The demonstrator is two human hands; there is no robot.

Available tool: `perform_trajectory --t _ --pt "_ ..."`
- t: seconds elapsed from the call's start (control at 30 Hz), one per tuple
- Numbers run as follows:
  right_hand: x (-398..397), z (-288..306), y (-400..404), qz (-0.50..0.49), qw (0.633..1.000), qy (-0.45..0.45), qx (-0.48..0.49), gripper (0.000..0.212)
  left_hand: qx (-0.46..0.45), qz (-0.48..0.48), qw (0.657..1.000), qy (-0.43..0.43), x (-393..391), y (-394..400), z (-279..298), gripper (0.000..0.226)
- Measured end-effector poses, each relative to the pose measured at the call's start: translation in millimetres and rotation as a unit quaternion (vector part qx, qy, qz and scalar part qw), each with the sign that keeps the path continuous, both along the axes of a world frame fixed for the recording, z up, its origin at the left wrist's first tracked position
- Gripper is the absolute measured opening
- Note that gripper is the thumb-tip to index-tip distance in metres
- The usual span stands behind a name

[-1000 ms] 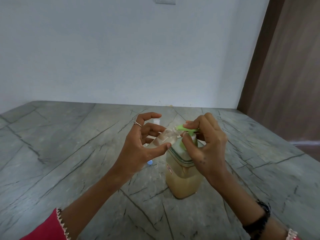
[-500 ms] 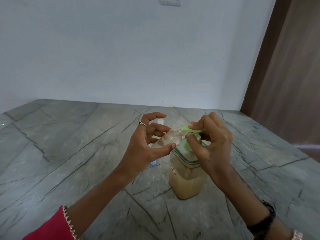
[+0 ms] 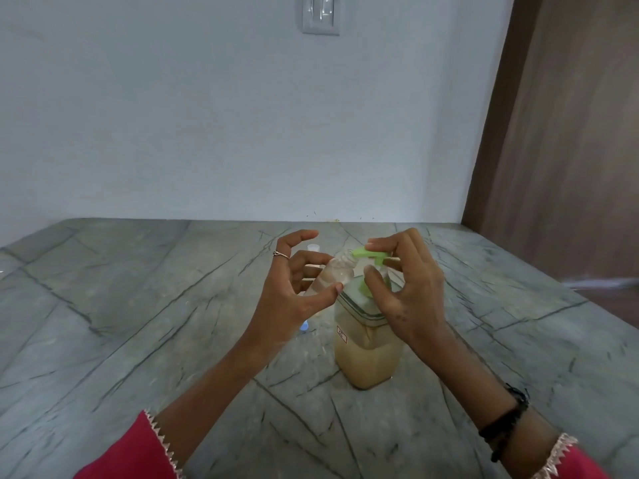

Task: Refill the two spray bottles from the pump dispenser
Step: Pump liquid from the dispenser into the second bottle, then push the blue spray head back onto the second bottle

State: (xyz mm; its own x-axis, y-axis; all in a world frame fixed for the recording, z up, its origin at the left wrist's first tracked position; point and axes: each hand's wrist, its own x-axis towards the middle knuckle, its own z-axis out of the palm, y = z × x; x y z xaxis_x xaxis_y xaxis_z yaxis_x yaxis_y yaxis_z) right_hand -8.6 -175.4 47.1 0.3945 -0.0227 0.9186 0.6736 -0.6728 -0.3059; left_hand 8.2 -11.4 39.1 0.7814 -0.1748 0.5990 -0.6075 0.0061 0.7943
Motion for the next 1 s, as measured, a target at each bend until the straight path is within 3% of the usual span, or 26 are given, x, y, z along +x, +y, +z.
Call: perform_trajectory --t 0.23,0.47,0.7,0.83,1.0 --pt "-13.5 -3.6 5.2 -0.079 0.993 -0.053 -0.07 0.027 -0.01 -0.021 1.0 0.01 -6.4 4.0 2.4 0.062" --pt "-23.9 -0.5 35.0 -0.058 0.959 -0.156 -0.229 0.008 -0.011 -0.012 0.999 0.028 -13.7 19.6 1.4 0.06" --pt "-21.9 -13.4 74.9 -0.048 0.979 -0.006 -0.198 0.016 0.018 0.054 0.998 0.03 -12.8 52.4 -5.5 0.058" --pt "-12.9 -25.4 89.7 0.017 0.99 0.097 -0.102 0.007 0.023 0.062 0.997 0.047 -9.9 64.2 -7.5 0.059" --pt "-1.8 -33.4 97.7 0.101 0.974 0.203 -0.009 0.009 0.036 0.073 0.995 0.053 0.6 71.5 -7.9 0.059"
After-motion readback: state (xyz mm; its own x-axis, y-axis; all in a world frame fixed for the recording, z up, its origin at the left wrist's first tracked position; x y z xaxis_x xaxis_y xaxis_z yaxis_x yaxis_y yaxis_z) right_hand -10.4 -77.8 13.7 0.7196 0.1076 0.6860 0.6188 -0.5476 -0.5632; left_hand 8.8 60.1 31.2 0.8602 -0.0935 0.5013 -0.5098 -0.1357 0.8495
